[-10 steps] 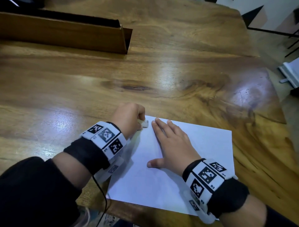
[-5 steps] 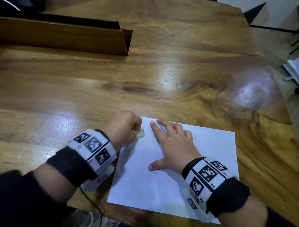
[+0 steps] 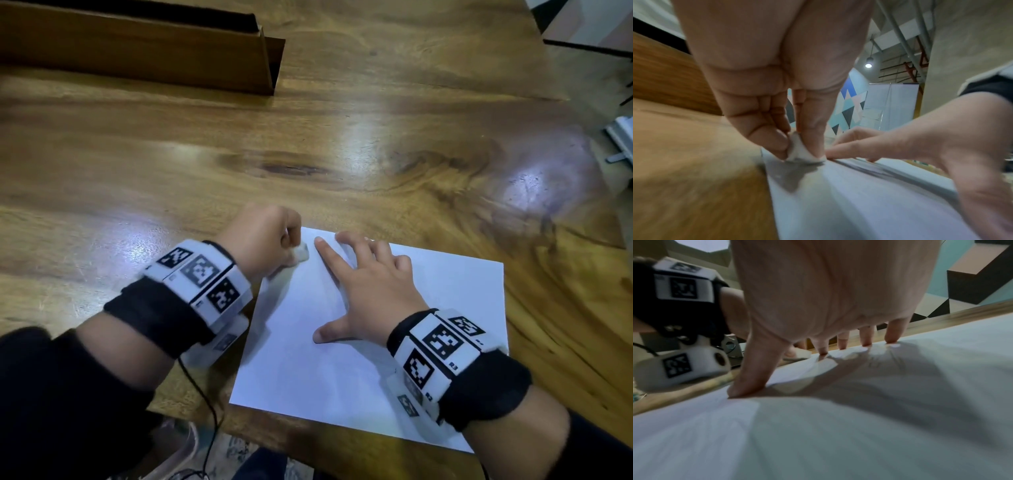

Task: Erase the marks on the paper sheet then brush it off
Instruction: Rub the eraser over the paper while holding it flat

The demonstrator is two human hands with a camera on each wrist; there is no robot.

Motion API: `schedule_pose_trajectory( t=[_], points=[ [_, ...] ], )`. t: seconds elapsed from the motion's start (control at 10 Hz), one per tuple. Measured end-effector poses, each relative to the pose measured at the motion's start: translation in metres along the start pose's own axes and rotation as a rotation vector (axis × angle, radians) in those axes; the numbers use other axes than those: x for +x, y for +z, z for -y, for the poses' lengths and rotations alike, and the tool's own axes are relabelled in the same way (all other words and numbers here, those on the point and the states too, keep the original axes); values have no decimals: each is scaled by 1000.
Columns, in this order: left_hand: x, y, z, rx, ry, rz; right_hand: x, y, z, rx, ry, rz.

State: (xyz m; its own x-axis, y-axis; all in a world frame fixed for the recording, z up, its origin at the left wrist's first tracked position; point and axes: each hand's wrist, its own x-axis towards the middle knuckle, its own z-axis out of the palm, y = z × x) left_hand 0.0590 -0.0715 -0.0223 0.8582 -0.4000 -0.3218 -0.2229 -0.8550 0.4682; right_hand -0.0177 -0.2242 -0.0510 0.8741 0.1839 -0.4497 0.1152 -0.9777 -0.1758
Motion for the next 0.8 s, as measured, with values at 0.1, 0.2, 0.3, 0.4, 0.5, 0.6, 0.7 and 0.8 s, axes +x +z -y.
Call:
schedule_pose_trajectory(
  t=[0.1,0.2,0.3,0.4,0.5,0.6,0.7,0.8],
  points=[
    [7,1,-5,-14,-6,-62,1,0,0,-3,4,0],
    [-14,8,2,1,21,54,0,0,0,-6,2,6],
    [-28,10,6,-10,17,225,0,0,1,-2,6,2],
    [-5,3,1,-70,-8,-25,1,0,1,-11,7,-2],
    [1,4,0,-43,-29,-86,1,0,2,-17,6,7],
    [-27,10,8,9,23,194,0,-1,2,-9,7,8],
    [-27,7,9,-31,-2,243,0,-1,2,-10,8,8],
    [-4,2,3,-9,-19,-23,1,-1,3,-24,14,13]
  ],
)
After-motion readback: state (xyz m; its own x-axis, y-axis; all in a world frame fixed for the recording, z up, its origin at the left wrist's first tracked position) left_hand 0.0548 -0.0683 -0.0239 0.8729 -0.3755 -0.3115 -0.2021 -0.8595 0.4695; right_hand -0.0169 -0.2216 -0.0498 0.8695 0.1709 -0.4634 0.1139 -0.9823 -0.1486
